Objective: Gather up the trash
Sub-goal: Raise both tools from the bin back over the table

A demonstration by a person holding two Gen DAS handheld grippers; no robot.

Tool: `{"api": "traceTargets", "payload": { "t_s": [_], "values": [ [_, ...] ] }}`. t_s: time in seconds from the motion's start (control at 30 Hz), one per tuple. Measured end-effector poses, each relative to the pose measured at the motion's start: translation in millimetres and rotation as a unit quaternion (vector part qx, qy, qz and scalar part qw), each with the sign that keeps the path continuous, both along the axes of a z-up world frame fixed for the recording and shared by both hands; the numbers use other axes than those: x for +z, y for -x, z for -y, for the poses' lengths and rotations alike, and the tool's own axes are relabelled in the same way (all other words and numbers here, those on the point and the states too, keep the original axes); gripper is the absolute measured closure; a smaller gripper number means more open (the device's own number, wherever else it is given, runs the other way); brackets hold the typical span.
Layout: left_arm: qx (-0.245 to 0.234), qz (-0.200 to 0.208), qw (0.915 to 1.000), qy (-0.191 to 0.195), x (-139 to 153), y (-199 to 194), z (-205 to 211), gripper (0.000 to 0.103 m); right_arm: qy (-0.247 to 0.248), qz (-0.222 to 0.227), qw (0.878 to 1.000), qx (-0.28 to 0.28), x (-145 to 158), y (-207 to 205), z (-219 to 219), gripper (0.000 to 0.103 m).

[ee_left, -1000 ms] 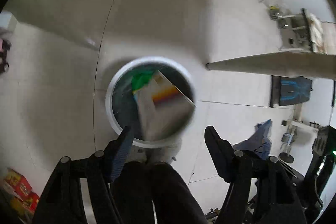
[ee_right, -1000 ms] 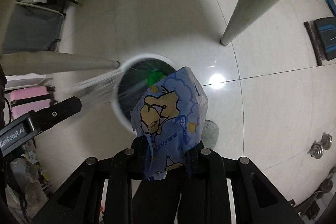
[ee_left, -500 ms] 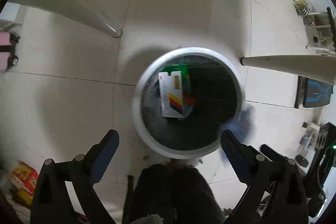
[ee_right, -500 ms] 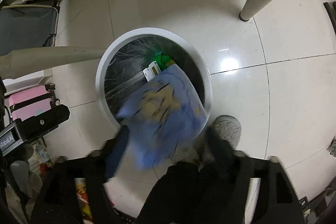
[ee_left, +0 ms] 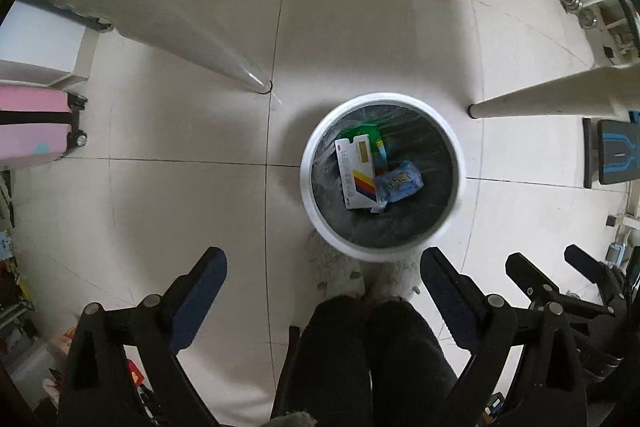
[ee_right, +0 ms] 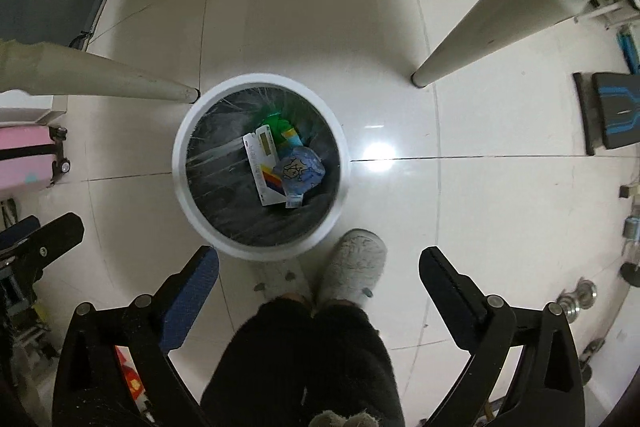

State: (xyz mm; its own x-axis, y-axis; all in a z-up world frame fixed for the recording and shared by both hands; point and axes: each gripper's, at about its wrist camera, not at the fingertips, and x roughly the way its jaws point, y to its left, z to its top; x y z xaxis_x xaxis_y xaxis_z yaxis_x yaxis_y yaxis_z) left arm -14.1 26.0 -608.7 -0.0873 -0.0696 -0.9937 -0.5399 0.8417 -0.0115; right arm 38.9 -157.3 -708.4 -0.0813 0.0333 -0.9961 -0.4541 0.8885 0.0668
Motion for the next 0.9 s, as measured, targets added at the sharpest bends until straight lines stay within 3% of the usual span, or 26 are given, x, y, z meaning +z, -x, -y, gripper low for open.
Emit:
{"api": "traceTargets", "payload": {
  "t_s": [0.17,0.57,0.77,0.9],
  "values": [
    [-0.003,0.011,0.9999,0.001,58.9,5.0,8.9,0.004,0.005,0.012,1.0,0.0,65.7,8.7,9.0,0.002],
    [-0.016,0.063,0.9978,-0.009,212.5,18.5,6.1,0.004,-0.024,0.048,0.998,-0.016,263.9,29.3,19.1,0.002],
    [0.0,0.102,0.9942,-0.033,274.0,9.0,-8.9,0.004,-0.07,0.055,0.996,-0.024,347.3,28.0,12.1,0.002],
    [0.023,0.136,0.9888,-0.057,309.7,-16.1,-25.1,0.004,-0.106,0.066,0.992,-0.033,390.7,4.7,-5.6,0.002]
  ]
}}
